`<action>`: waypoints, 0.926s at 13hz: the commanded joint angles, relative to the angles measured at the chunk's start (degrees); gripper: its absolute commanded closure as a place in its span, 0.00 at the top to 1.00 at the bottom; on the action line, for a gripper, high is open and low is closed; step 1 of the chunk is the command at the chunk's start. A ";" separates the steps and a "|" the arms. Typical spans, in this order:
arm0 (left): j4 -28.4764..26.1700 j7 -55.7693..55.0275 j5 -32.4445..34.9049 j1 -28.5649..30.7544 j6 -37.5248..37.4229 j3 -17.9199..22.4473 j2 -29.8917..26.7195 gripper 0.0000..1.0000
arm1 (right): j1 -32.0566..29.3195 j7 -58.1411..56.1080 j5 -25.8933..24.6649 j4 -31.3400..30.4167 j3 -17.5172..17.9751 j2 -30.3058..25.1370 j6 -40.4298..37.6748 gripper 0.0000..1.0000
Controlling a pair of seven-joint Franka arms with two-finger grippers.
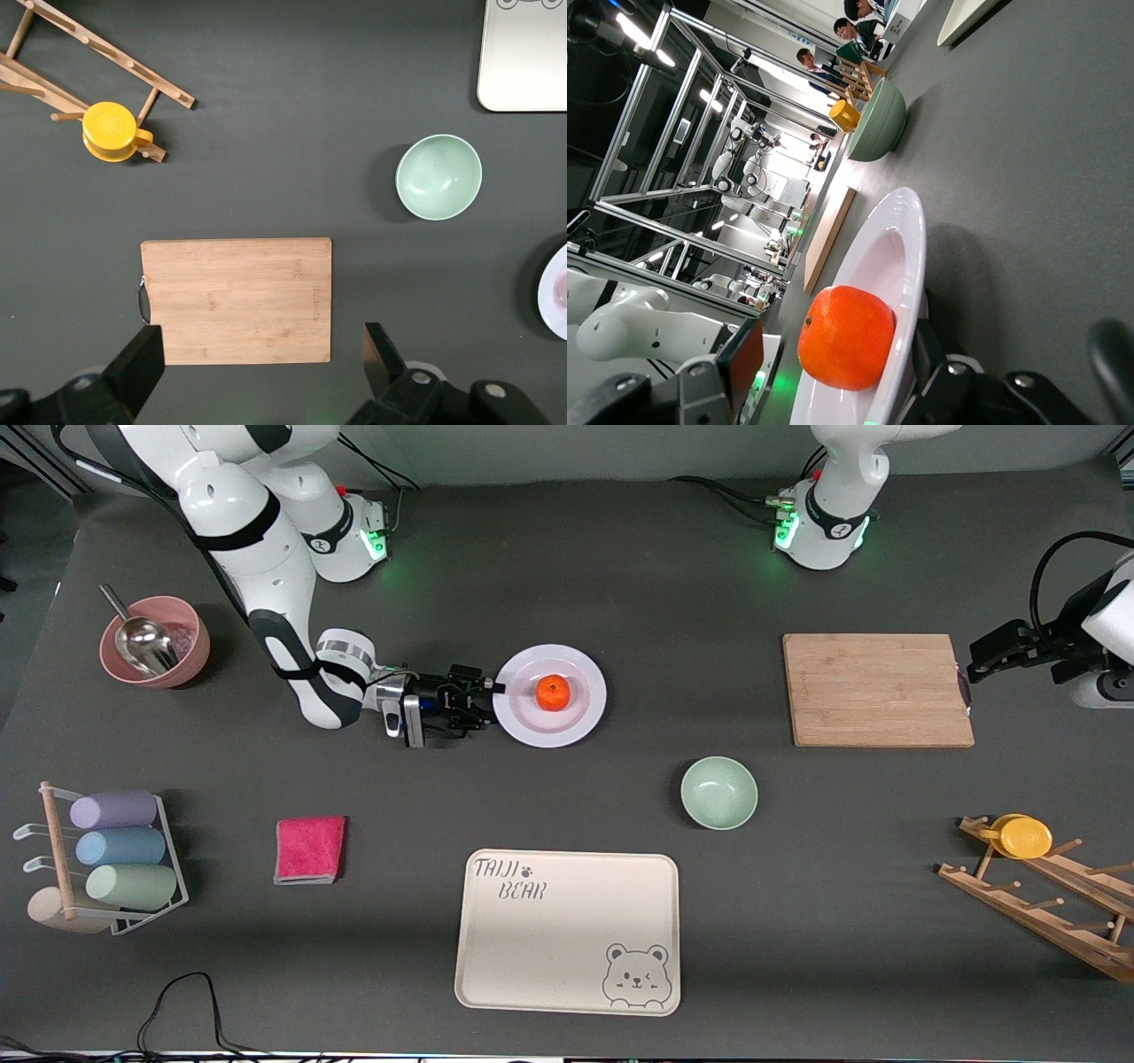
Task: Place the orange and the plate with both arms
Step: 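Grasp the rim of the white plate with the right gripper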
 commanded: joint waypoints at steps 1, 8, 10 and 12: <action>-0.68 1.11 -0.49 -0.95 -1.55 0.98 -1.10 1.00 | 1.78 -6.16 2.94 3.82 -0.05 6.20 4.56 0.46; -0.50 1.20 -0.31 -0.95 -1.55 0.89 -1.10 1.00 | 1.51 -10.57 2.94 4.09 -0.14 6.20 5.97 0.00; -0.50 1.11 -0.31 -1.03 -1.55 0.89 -1.10 1.00 | 1.25 -9.78 2.94 4.00 -0.14 6.21 5.88 0.00; -0.59 1.11 -0.22 -0.95 -1.64 0.89 -1.10 1.00 | 1.16 -4.89 2.59 4.00 -0.14 6.29 5.88 0.00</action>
